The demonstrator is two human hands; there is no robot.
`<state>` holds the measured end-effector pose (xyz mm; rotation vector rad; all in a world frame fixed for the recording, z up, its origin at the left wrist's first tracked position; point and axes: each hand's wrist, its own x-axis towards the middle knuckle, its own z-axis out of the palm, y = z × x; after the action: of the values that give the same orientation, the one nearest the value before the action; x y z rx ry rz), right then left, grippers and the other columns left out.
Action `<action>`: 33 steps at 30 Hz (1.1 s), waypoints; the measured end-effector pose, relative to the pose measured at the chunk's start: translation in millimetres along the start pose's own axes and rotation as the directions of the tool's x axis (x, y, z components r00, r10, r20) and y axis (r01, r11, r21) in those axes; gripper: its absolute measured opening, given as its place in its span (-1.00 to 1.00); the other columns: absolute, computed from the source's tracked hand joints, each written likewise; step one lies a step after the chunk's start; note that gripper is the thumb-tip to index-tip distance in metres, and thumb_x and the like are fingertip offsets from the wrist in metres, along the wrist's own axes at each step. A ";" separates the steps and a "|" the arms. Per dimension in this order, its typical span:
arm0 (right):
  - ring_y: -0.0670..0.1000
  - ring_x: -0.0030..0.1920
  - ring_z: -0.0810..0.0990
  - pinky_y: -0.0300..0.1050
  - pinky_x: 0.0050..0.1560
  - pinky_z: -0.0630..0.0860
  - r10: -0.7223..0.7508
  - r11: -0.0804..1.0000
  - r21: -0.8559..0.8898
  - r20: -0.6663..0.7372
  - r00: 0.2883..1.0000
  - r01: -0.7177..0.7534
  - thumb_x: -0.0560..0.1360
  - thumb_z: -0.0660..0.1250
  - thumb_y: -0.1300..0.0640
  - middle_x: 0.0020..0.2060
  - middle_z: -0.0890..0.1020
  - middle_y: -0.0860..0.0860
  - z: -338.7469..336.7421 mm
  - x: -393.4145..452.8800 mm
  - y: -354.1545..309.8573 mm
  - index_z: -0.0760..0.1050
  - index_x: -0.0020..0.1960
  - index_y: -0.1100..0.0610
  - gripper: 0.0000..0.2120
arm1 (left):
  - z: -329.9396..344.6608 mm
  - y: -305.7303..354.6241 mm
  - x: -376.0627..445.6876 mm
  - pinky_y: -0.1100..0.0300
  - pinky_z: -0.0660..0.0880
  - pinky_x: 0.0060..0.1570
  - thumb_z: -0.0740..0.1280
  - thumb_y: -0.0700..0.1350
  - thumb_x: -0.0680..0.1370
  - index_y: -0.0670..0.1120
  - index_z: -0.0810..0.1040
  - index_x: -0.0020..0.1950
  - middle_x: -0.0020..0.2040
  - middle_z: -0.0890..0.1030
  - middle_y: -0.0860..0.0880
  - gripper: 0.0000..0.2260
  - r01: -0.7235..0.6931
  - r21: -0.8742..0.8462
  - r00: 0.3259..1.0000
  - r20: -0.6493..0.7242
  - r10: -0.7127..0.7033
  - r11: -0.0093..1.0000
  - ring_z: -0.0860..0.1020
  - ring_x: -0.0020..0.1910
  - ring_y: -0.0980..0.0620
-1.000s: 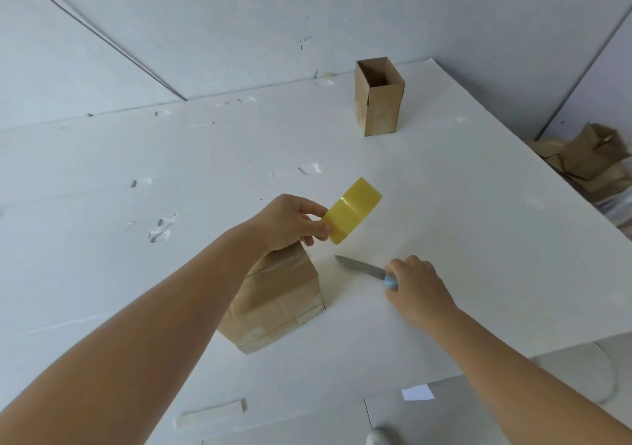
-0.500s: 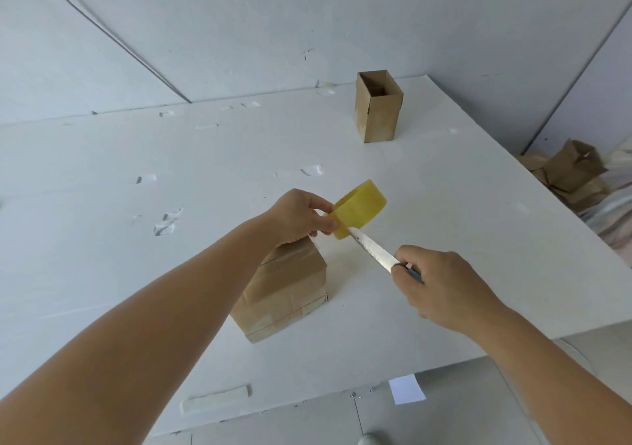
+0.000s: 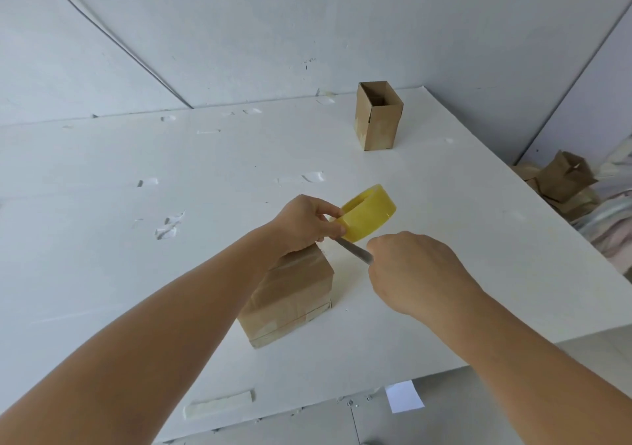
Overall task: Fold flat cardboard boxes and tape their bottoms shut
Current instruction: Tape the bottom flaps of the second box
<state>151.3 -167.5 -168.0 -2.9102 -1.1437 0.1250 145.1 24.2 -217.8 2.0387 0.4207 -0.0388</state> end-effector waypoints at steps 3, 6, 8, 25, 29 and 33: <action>0.04 -0.29 0.39 -0.16 -0.38 0.27 -0.013 0.998 -0.062 0.059 0.998 0.017 0.50 0.18 0.21 -0.36 0.31 -0.05 4.0 9.5 -2.9 0.32 -0.15 0.05 -0.90 | 2.0 0.4 -0.7 0.33 0.43 -0.27 0.48 -0.14 0.42 0.03 0.67 -0.03 -0.30 0.64 0.02 -0.85 -0.025 -0.029 1.000 -0.011 0.025 0.999 0.48 -0.38 0.14; 0.07 -0.21 0.42 -0.12 -0.22 0.36 0.006 0.997 -0.073 0.218 0.976 0.010 0.48 0.18 0.24 -0.30 0.34 -0.02 29.7 14.5 -0.4 0.34 -0.12 0.06 -0.91 | -0.6 3.0 1.2 0.38 0.44 -0.29 0.49 -0.13 0.43 0.04 0.68 -0.08 -0.34 0.63 0.06 -0.89 -0.067 -0.132 0.998 -0.004 0.067 0.989 0.48 -0.33 0.14; 0.06 -0.23 0.40 -0.14 -0.23 0.32 0.043 0.999 -0.032 0.225 0.973 -0.037 0.51 0.18 0.20 -0.24 0.43 -0.01 51.0 20.7 8.7 0.30 -0.13 0.05 -0.91 | -1.2 1.2 2.8 0.33 0.47 -0.23 0.49 -0.12 0.43 0.05 0.68 -0.08 -0.33 0.64 0.05 -0.89 -0.057 -0.140 0.998 -0.014 0.055 0.989 0.48 -0.30 0.11; 0.00 -0.29 0.46 -0.09 -0.22 0.41 0.251 -0.004 0.970 0.238 0.938 -0.245 0.32 0.33 -0.18 -0.39 0.51 -0.01 81.6 48.7 -30.1 0.51 -0.35 0.13 -0.64 | 2.4 4.7 1.6 0.41 0.44 -0.34 0.52 -0.12 0.39 0.00 0.67 -0.04 -0.34 0.65 0.03 -0.84 0.055 -0.157 0.997 -0.044 -0.062 0.986 0.50 -0.39 0.13; 0.00 -0.37 0.49 -0.11 -0.33 0.44 0.328 -0.118 0.958 0.287 0.900 -0.263 0.44 0.37 -0.01 -0.45 0.56 0.02 89.1 51.0 -39.8 0.53 -0.42 0.07 -0.70 | 3.9 2.9 -0.1 0.37 0.45 -0.32 0.52 -0.11 0.40 0.01 0.66 -0.02 -0.33 0.66 0.04 -0.82 0.073 -0.178 0.996 -0.044 -0.082 0.981 0.53 -0.38 0.13; 0.04 -0.32 0.53 0.01 -0.25 0.54 0.423 -0.077 0.973 0.229 0.877 -0.217 0.47 0.35 0.02 -0.38 0.58 0.05 92.4 54.1 -48.1 0.51 -0.28 0.15 -0.76 | 7.7 2.4 -3.6 0.41 0.44 -0.35 0.50 -0.08 0.42 0.10 0.65 -0.12 -0.31 0.68 0.05 -0.90 0.038 -0.196 0.990 -0.127 -0.064 0.980 0.53 -0.43 0.19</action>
<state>150.8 -97.1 -261.9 -1.6090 0.0034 0.4814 143.6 15.6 -218.7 1.8443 0.5399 0.1038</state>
